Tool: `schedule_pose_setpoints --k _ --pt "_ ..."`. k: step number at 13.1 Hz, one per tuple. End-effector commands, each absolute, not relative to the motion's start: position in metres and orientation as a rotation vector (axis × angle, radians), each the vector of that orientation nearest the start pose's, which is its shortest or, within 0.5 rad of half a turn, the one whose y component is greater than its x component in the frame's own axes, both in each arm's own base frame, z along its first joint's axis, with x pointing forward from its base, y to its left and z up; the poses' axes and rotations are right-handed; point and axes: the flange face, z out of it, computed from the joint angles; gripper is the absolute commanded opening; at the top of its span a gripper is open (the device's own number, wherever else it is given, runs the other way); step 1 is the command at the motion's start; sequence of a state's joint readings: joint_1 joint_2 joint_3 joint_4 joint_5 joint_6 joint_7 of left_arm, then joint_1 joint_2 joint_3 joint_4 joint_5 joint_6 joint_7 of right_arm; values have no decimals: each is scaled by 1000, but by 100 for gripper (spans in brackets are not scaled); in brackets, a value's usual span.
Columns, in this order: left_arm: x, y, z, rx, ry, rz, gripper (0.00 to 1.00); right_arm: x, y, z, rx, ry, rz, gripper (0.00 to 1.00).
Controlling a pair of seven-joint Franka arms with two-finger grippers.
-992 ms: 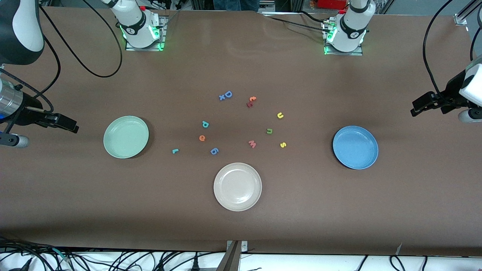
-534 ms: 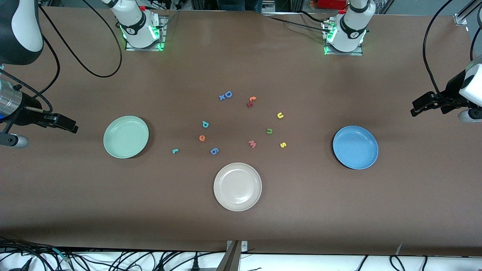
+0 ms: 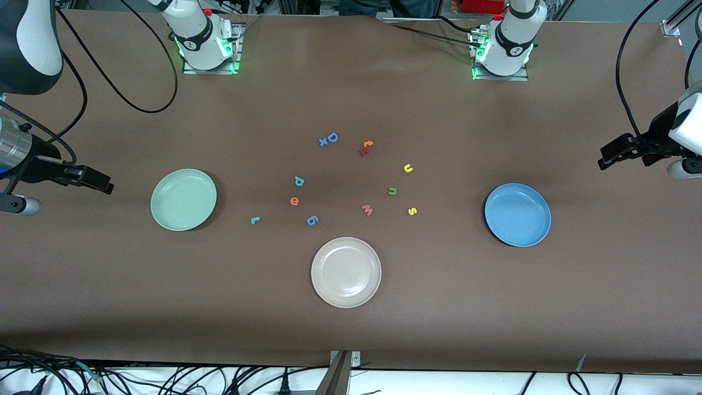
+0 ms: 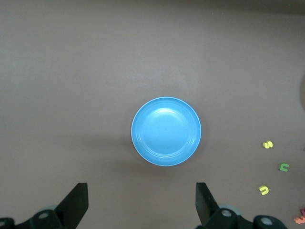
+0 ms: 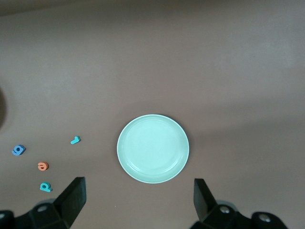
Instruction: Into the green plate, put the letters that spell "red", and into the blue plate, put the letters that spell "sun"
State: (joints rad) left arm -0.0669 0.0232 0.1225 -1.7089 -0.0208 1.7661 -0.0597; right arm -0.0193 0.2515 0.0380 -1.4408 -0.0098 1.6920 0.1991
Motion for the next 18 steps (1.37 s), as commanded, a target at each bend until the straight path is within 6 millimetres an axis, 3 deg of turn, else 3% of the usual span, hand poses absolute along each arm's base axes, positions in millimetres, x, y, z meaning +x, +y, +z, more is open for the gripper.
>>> schedule_pose_setpoints --k 1,14,18 --pt "576 31 568 -3161 -182 -52 99 634 6 550 -3127 281 -15 100" --pt "577 34 570 -3163 -168 -57 99 634 5 550 -3128 281 -15 100" --pt "576 56 571 -3173 -179 -65 99 634 6 550 -3128 279 -15 100"
